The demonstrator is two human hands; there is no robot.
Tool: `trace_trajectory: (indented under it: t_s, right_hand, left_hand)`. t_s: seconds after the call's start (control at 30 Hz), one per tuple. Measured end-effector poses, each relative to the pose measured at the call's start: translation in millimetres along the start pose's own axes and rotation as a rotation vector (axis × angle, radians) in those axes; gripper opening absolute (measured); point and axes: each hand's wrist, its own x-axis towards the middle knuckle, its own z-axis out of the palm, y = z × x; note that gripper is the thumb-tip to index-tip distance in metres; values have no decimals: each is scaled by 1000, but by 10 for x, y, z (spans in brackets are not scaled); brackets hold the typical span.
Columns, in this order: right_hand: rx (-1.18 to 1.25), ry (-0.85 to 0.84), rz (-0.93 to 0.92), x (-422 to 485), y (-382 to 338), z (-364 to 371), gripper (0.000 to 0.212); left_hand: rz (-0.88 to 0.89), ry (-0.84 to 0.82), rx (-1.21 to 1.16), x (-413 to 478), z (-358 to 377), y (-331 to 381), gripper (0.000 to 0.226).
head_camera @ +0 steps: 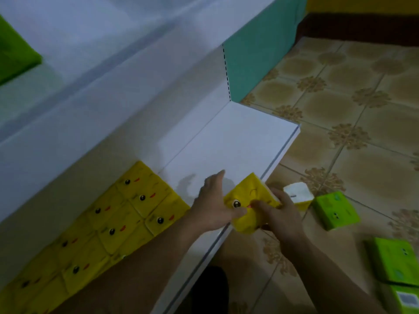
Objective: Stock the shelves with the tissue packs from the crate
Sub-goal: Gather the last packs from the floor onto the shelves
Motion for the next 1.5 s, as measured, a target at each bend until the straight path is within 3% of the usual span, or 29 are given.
trace_trajectory:
  t_s: [0.1, 0.2, 0.33, 0.47, 0.53, 0.6, 0.7, 0.77, 0.87, 1.0, 1.17, 1.3, 1.5]
  right_hand:
    - [-33, -19, -70, 274, 52, 136, 52]
    - [-2, -93, -126, 503, 43, 295, 57]
    - [42, -80, -95, 731, 112, 340, 73]
    - [23, -65, -30, 830, 315, 229, 58]
    - [-59, -51, 0, 847, 414, 152, 55]
    - [-109, -13, 38, 876, 457, 63, 52]
    - [-138, 17, 69, 917, 473, -36, 47]
    - [-161, 15, 69, 928, 482, -52, 43]
    - [-199, 20, 72, 922, 517, -74, 29]
    - [-199, 65, 143, 918, 620, -189, 16]
    - [-162, 201, 217, 933, 804, -417, 18]
    - [-1, 291, 288, 931, 986, -559, 18]
    - [204, 397, 388, 787, 1344, -770, 12]
  left_hand:
    - [154, -83, 329, 257, 43, 4, 132]
    - [144, 17, 379, 599, 137, -2, 131]
    - [-1, 165, 256, 1120, 57, -328, 129]
    - [-306, 231, 288, 1630, -341, -914, 128]
    - [-447, 207, 529, 1740, -462, -1107, 117]
    - [-367, 151, 777, 1765, -436, -1172, 95]
    - [-264, -84, 820, 1817, -278, -1262, 73]
    - [-391, -183, 792, 1841, -270, -1365, 87]
    - [-478, -136, 786, 1798, -302, -1386, 97]
    - [-345, -35, 828, 1684, -189, -1043, 61]
    - [97, 103, 613, 1512, 455, -346, 47]
    - [289, -24, 413, 1489, 1138, 227, 61]
    - [288, -94, 340, 1753, 2220, 608, 99]
